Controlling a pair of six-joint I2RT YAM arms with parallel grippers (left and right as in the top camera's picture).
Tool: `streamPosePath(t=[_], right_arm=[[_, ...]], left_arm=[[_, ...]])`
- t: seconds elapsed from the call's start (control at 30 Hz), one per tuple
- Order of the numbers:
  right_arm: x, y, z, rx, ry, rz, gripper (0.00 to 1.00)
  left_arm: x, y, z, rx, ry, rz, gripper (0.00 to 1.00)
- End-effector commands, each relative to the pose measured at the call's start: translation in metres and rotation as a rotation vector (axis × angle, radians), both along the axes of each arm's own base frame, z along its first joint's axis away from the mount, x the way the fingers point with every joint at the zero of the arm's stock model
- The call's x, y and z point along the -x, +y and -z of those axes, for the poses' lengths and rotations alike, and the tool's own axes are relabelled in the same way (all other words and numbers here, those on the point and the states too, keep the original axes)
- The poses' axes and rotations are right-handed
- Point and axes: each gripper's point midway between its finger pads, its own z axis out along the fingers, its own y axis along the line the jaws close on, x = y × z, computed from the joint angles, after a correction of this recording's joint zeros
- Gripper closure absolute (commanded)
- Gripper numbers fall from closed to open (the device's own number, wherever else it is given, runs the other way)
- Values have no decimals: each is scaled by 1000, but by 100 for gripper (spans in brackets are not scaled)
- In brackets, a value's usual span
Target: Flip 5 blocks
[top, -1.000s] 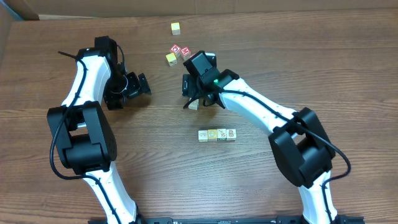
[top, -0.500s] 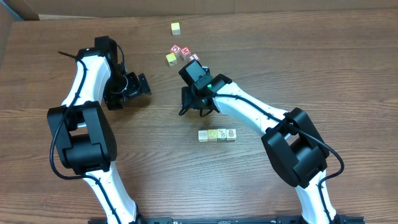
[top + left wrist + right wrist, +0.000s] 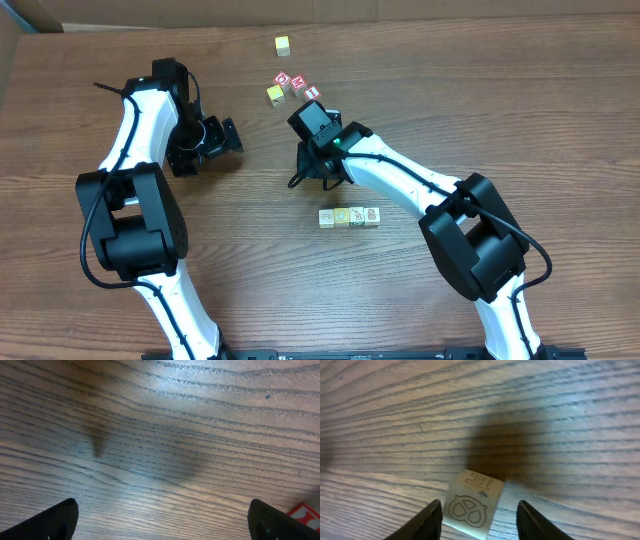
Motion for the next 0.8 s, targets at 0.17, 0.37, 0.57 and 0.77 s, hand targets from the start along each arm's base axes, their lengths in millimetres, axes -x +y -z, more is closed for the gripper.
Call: streamPosePath(t=[0.17, 0.37, 0.57, 0.77], right_arm=[[0, -33, 9, 141, -5, 57, 61], [-2, -45, 2, 165, 16, 77, 62], [-2, -41, -8, 131, 29, 73, 62], [0, -37, -7, 118, 33, 71, 61]], left_arm=[[-4, 1, -11, -8, -31, 0, 0], [-4, 1, -11, -8, -31, 0, 0], [-4, 1, -11, -8, -32, 0, 0], [-4, 1, -11, -8, -31, 0, 0]])
